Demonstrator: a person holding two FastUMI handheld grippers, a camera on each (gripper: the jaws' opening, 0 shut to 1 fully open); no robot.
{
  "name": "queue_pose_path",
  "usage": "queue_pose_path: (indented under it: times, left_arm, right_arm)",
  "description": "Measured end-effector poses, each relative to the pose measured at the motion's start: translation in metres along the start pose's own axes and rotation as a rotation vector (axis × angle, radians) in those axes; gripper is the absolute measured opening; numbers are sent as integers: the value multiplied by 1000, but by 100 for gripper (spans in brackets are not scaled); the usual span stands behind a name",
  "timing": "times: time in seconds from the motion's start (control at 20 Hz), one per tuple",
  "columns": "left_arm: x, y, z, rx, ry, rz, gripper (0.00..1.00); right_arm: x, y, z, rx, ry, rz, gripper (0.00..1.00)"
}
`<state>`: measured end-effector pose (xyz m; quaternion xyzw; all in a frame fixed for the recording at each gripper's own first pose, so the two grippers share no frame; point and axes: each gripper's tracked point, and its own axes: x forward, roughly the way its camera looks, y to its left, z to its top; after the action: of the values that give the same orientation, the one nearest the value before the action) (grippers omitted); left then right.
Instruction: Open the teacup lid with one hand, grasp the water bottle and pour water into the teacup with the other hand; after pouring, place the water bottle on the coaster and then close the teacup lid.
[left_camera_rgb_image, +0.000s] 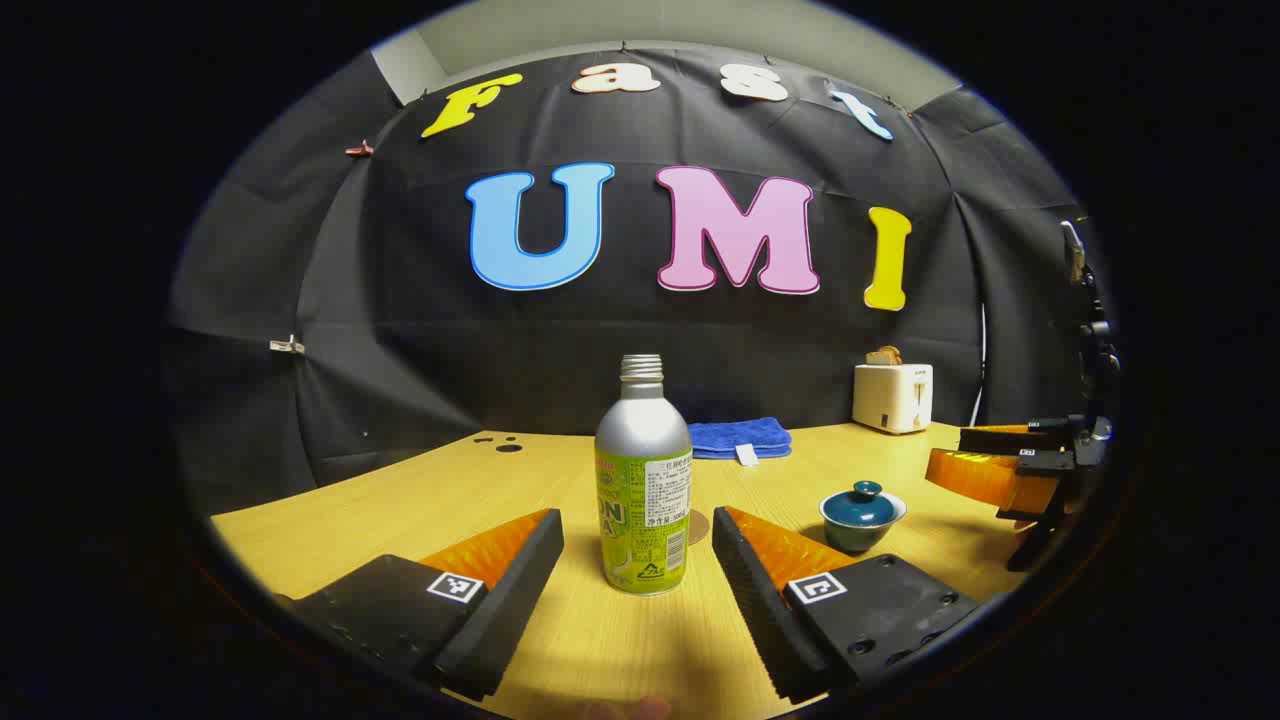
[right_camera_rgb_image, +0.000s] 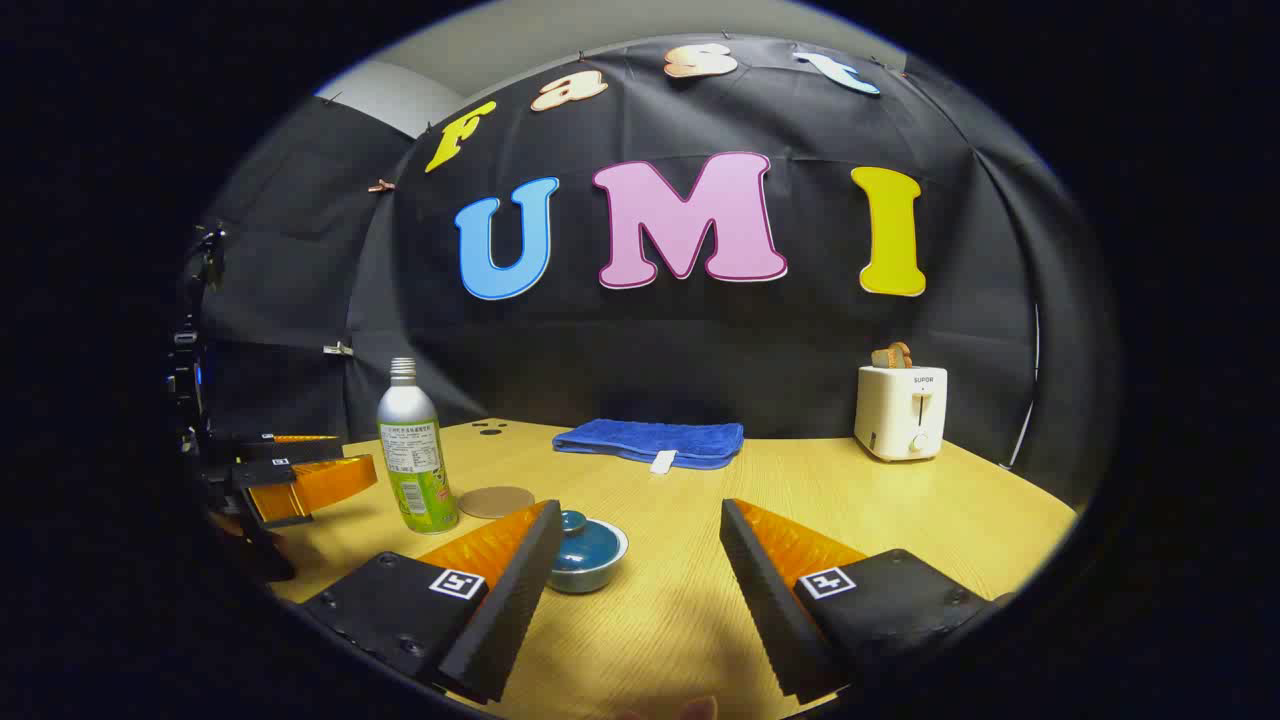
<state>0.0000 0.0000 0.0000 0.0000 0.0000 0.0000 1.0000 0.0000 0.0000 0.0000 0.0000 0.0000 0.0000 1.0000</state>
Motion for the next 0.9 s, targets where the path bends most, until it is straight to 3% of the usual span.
queue_pose_path:
  times: [0.9]
  left_arm:
    - [0,-2,1,2,0,-15,95]
  right_arm:
    - [0,0,0,0,0,0,98]
